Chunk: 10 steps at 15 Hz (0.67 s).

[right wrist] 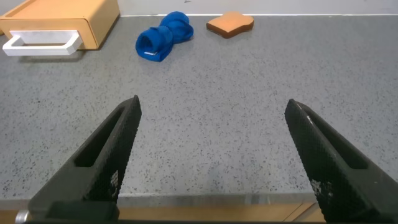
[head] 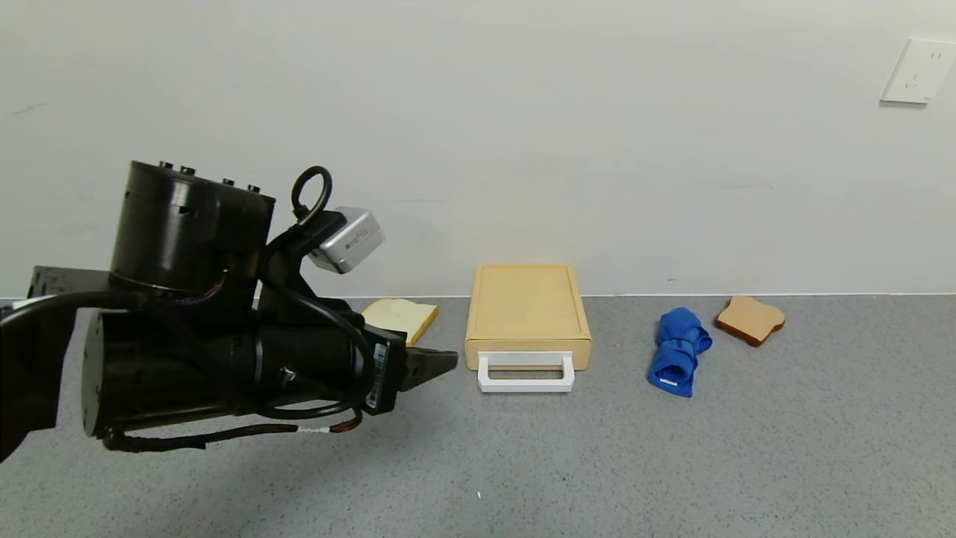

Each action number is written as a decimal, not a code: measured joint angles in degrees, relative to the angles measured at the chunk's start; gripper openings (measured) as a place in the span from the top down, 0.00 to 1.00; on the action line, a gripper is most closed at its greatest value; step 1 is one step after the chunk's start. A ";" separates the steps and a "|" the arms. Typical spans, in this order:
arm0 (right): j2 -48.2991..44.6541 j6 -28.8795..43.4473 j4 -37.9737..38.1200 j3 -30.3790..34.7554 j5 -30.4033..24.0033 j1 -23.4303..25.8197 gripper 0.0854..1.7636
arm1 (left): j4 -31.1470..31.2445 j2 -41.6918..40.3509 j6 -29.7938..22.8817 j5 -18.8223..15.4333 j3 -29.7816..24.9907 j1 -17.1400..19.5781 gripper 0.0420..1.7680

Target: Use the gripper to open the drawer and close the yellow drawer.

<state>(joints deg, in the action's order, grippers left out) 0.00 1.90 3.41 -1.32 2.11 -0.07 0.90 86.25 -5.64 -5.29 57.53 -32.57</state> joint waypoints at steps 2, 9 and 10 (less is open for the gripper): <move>0.00 0.00 0.00 0.00 0.00 0.00 0.04 | -4.04 -2.97 5.24 -0.09 -5.30 2.34 0.26; 0.00 0.00 0.00 0.00 0.00 0.00 0.04 | -6.17 -11.36 7.75 1.63 -13.20 7.96 0.13; 0.00 0.00 0.00 0.00 0.00 0.00 0.04 | -6.17 -12.80 7.75 2.16 -14.04 8.87 0.12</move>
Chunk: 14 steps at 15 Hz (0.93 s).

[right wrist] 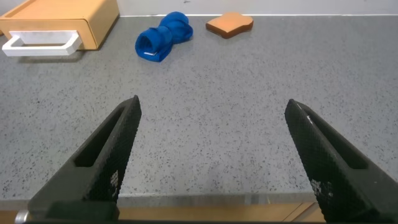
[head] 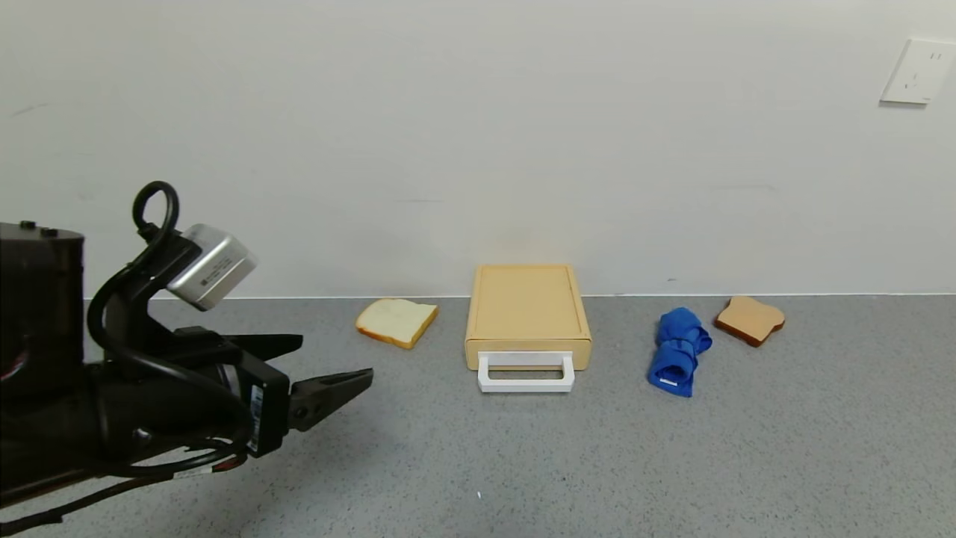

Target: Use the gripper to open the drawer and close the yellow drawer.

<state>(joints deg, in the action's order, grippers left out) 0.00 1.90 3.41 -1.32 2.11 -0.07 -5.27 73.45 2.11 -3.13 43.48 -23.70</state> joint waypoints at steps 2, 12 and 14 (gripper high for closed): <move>0.00 0.02 0.00 0.00 0.00 0.00 0.04 | 0.01 -3.41 -0.02 1.10 -2.06 1.90 0.10; 0.00 0.00 0.00 0.00 0.00 0.00 0.04 | 3.90 -27.94 -0.32 2.72 -11.79 11.46 0.05; 0.00 0.00 0.00 0.00 0.00 0.00 0.04 | 6.74 -33.12 -0.32 2.84 -12.07 12.63 0.05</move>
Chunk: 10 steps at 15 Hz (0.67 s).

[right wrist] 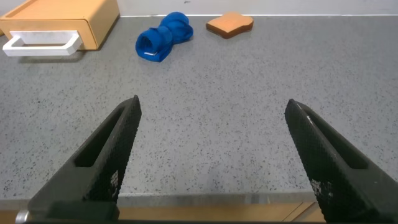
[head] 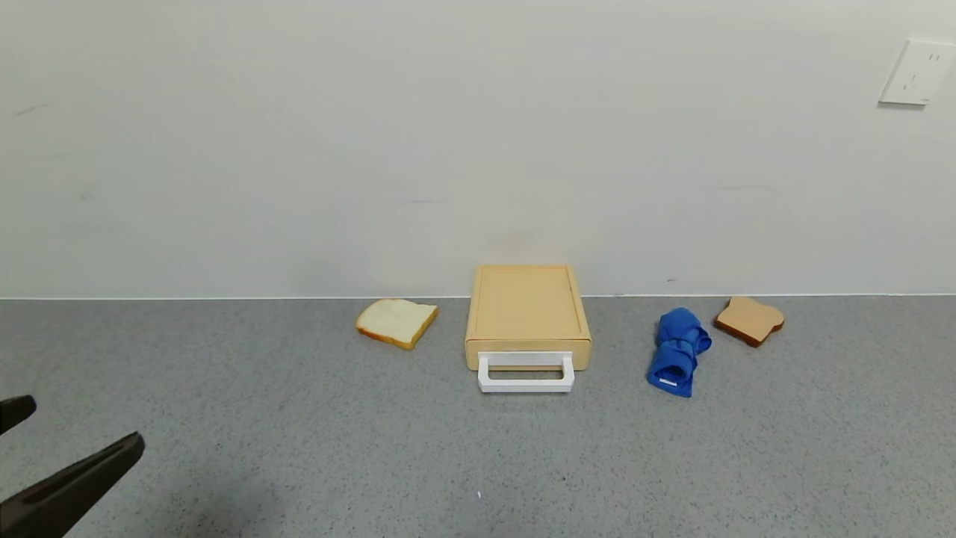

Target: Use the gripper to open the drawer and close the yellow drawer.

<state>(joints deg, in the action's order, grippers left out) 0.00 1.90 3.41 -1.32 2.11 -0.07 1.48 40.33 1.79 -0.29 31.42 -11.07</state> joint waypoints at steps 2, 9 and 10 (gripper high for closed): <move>0.00 0.00 0.00 0.00 0.00 0.00 0.04 | 2.85 -4.83 -0.04 0.18 -0.05 0.49 0.04; 0.00 0.00 0.00 0.00 0.00 0.00 0.04 | 9.35 -18.94 0.35 6.63 0.59 1.56 0.04; 0.00 0.00 0.00 0.00 0.00 0.00 0.04 | 10.40 -20.38 0.44 6.85 0.72 2.32 0.04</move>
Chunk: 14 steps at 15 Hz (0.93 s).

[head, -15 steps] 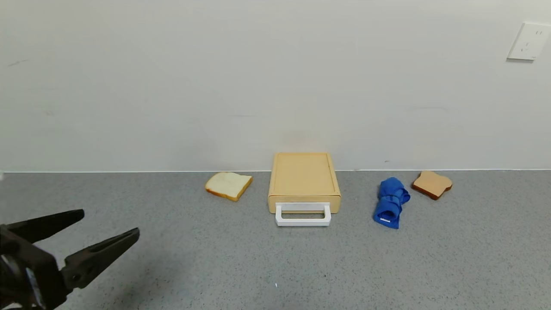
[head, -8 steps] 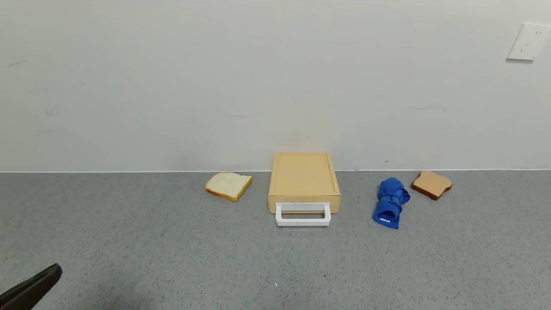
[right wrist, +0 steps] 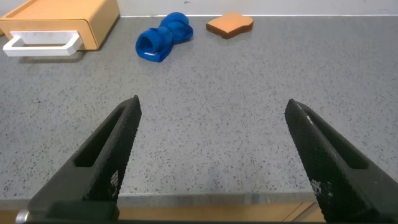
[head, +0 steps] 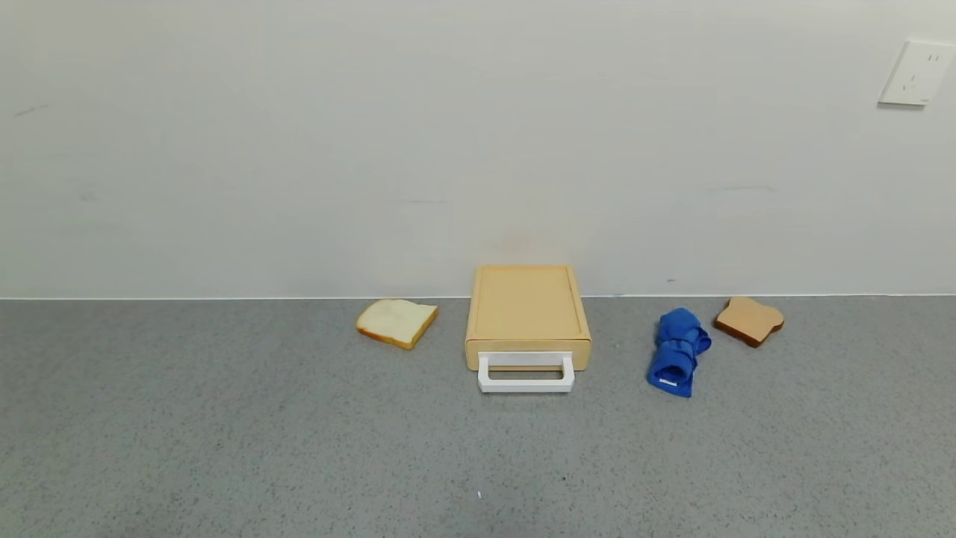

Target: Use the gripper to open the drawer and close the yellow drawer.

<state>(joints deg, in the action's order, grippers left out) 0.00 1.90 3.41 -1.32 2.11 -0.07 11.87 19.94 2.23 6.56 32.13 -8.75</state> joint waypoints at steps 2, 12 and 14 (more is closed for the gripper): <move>0.00 0.00 0.00 0.00 0.00 0.00 0.04 | 1.18 -2.12 0.46 1.16 0.55 2.52 0.04; 0.00 0.02 0.00 0.00 0.01 0.00 0.04 | 0.88 -14.69 1.15 -4.04 -5.44 8.48 0.03; 0.00 0.02 0.00 0.00 0.00 0.00 0.04 | 0.63 -17.58 1.18 -5.79 -8.29 8.55 0.03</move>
<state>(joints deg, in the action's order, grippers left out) 0.00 1.93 3.41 -1.32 2.11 -0.07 12.51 2.36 3.41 0.77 23.84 -0.21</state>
